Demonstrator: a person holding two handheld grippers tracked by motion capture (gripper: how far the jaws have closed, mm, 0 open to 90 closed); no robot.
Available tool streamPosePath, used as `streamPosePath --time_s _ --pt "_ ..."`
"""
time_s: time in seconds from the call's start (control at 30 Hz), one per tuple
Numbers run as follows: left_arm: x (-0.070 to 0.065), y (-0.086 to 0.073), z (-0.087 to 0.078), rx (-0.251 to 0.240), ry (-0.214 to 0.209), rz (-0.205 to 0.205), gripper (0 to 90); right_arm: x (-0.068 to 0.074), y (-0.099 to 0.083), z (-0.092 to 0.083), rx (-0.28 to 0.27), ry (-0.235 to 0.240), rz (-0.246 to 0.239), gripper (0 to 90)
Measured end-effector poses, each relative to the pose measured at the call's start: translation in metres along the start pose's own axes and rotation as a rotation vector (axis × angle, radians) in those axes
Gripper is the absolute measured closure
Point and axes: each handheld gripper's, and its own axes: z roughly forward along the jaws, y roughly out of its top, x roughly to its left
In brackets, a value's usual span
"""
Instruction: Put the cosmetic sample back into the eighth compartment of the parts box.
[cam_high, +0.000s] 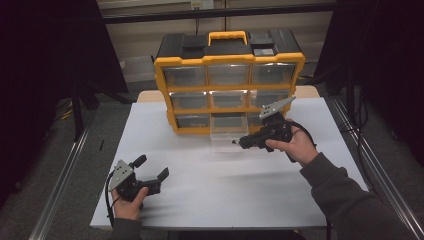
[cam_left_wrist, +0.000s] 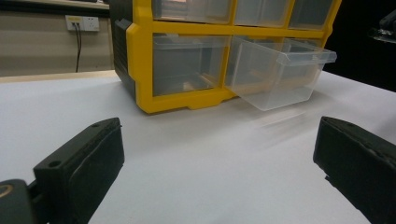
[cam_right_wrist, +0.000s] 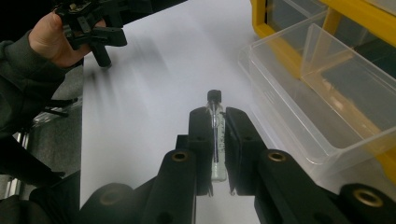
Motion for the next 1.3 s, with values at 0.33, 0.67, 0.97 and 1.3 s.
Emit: streamPosePath --time_s 0.33,0.67,0.97,1.3 --pt "0.0 0.0 0.0 -0.007 -0.006 -0.007 1.9 -0.001 0.006 0.001 0.002 -0.004 -0.009 81.1" --pt "0.0 0.0 0.0 -0.007 -0.004 -0.016 1.8 -0.003 0.011 0.0 -0.004 -0.011 -0.008 81.1" --pt "0.0 0.0 0.0 -0.007 -0.002 -0.018 1.8 -0.007 0.014 0.0 -0.004 -0.014 -0.014 81.1" --pt "0.001 0.0 0.0 -0.009 -0.006 -0.004 1.8 -0.011 0.019 -0.001 -0.004 -0.029 -0.014 81.1"
